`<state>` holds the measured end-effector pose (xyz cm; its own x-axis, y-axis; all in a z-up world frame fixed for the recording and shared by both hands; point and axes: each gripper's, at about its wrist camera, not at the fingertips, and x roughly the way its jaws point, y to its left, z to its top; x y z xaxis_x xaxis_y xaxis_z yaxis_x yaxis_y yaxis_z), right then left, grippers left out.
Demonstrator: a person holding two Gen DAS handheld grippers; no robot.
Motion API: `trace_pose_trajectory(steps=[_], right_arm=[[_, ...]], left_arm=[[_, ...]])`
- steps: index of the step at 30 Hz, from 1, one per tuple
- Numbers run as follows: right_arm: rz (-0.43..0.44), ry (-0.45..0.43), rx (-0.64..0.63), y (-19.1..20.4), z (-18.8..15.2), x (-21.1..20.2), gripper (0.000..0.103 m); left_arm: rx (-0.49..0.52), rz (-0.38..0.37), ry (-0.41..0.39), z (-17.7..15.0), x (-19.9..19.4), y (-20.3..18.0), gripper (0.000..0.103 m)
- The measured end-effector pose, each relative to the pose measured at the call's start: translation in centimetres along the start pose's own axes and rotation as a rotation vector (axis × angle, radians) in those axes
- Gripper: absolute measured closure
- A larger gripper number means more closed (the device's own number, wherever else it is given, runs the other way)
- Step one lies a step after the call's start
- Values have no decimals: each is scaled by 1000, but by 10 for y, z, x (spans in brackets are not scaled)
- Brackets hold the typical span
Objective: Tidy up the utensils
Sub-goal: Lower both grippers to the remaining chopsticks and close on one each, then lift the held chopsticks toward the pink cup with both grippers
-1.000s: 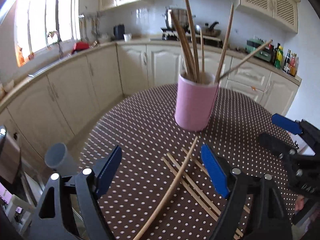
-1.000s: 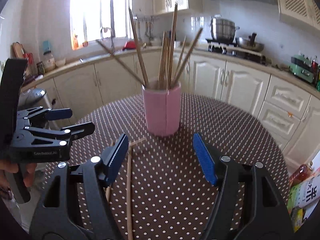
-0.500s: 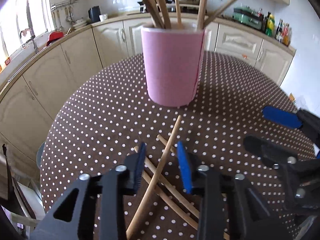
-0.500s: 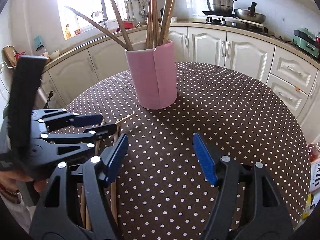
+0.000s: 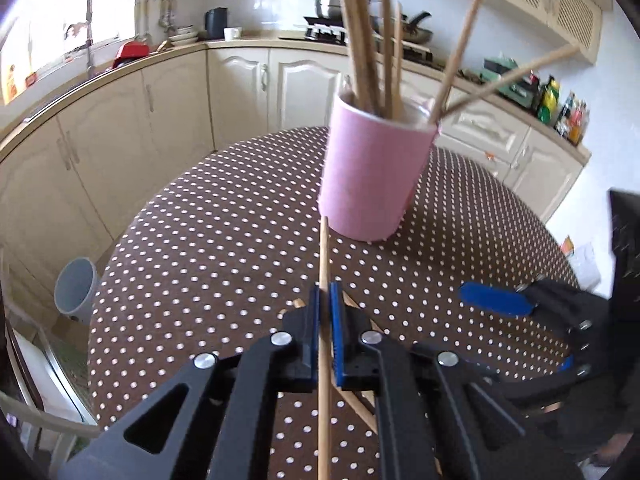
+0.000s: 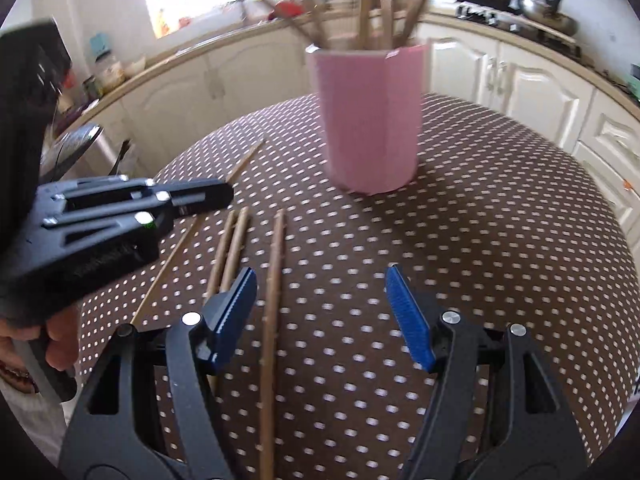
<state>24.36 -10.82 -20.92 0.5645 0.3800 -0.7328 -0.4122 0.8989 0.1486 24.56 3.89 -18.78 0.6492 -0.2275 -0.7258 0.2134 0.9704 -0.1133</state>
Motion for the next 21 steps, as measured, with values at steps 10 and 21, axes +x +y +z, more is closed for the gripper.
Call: trace_pose_trajectory(steps=[10,21], right_arm=[[-50,132,-118,34,18,34,86],[-35,120,-129,37,22,28,97]], left_arm=[[-36,29,4,-5,-10,19,97],[-26,21,-20,1,-24,15,97]])
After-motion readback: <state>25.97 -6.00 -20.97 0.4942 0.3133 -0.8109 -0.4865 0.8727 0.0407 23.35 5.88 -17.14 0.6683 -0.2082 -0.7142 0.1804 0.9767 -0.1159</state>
